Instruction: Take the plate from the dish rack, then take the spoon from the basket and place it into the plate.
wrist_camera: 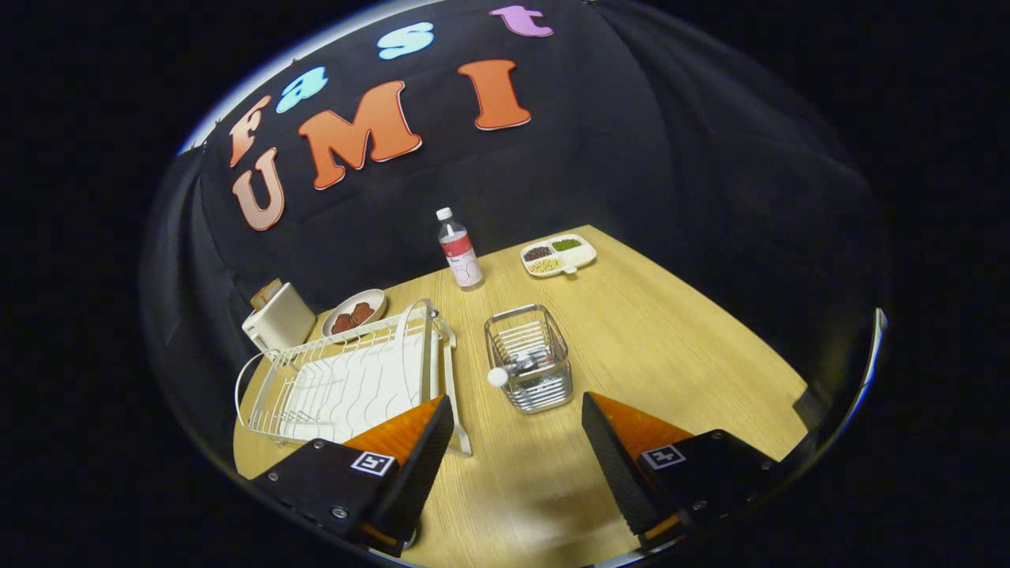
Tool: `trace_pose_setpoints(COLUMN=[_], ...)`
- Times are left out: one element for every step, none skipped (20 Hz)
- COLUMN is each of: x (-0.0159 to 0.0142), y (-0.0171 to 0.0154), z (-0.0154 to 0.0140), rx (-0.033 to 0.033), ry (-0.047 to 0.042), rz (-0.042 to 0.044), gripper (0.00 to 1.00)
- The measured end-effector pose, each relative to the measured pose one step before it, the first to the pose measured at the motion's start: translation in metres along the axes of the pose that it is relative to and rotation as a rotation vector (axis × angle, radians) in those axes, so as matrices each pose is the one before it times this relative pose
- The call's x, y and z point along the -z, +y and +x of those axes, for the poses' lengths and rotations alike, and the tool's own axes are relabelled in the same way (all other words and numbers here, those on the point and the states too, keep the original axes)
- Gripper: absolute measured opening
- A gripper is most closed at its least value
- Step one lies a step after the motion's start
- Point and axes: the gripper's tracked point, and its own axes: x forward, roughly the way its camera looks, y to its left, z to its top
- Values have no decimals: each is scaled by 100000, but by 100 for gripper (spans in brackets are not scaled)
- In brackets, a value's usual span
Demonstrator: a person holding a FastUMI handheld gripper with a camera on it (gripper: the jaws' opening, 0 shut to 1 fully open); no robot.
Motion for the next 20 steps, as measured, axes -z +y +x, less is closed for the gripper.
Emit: trace_pose_setpoints(x=[-320, 46, 419, 12, -571, -264, -261, 53, 293, -582, -10, -42, -261, -397, -897, -424, -527, -576, -554, -559], y=[-57, 70, 252, 229, 161, -157, -153, 65, -41, -114, 14, -170, -414, -340, -28, -131, -74, 34, 75, 60], z=[696, 725, 510, 464, 467, 525, 407, 97, 169, 283, 41, -60, -301, -387, -590, -600, -595, -754, -838, -755], rx=[-110, -506, -963, -833, -334, 403, 496, -469, 98, 728, -419, 386, 1723, 739, -184, 356, -69, -203, 81, 24], ry=[-635, 588, 1576, 976, -1890, -1814, -1162, 96, 1283, -2519, -379, -366, -834, -947, -2682, -692, -1046, -1314, -1167, -1662], rz=[-3957, -3538, -2149, -927, -407, -811, -967, -700, -520, -710, -1274, -431, -48, 254, 816, 111, 133, 487, 263, -30], gripper=[97, 94, 92, 85, 80, 68, 61, 48, 34, 14, 11, 6, 6, 5, 5, 5, 5, 5, 5, 5])
